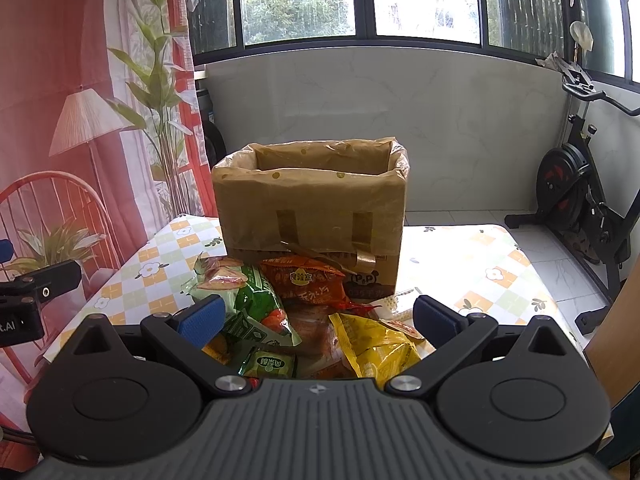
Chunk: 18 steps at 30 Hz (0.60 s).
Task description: Organize snacks
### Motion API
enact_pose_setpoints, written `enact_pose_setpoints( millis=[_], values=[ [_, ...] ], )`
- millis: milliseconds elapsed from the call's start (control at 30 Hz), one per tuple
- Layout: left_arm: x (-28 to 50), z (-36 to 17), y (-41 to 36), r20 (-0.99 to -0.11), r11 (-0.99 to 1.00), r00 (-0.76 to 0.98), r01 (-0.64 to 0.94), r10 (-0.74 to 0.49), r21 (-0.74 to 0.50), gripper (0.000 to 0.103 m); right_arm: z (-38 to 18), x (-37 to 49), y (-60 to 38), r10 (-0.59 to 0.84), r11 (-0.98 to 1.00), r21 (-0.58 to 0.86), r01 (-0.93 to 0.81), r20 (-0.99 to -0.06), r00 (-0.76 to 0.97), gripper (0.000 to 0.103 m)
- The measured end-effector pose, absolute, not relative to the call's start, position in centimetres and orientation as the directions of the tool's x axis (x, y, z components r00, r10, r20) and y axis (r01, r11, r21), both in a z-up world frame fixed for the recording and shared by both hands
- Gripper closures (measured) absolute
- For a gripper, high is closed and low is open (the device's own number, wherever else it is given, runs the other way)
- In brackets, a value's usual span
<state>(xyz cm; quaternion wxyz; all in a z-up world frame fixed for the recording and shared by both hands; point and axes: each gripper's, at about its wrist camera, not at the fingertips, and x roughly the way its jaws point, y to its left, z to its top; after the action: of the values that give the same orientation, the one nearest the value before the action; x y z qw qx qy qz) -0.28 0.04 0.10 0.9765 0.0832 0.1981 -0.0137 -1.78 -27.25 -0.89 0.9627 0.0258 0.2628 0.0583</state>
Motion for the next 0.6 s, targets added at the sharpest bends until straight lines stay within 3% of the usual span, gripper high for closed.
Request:
enact_pose_setpoints(
  millis=[600],
  values=[
    [-0.61,0.26,-0.04,-0.386,0.986,0.922,0.061,0.004,0.155,0.0,-0.95,-2.25,-27.63,0.127,0.991,0.094,-0.092,-0.503,0.855,0.001]
  ],
)
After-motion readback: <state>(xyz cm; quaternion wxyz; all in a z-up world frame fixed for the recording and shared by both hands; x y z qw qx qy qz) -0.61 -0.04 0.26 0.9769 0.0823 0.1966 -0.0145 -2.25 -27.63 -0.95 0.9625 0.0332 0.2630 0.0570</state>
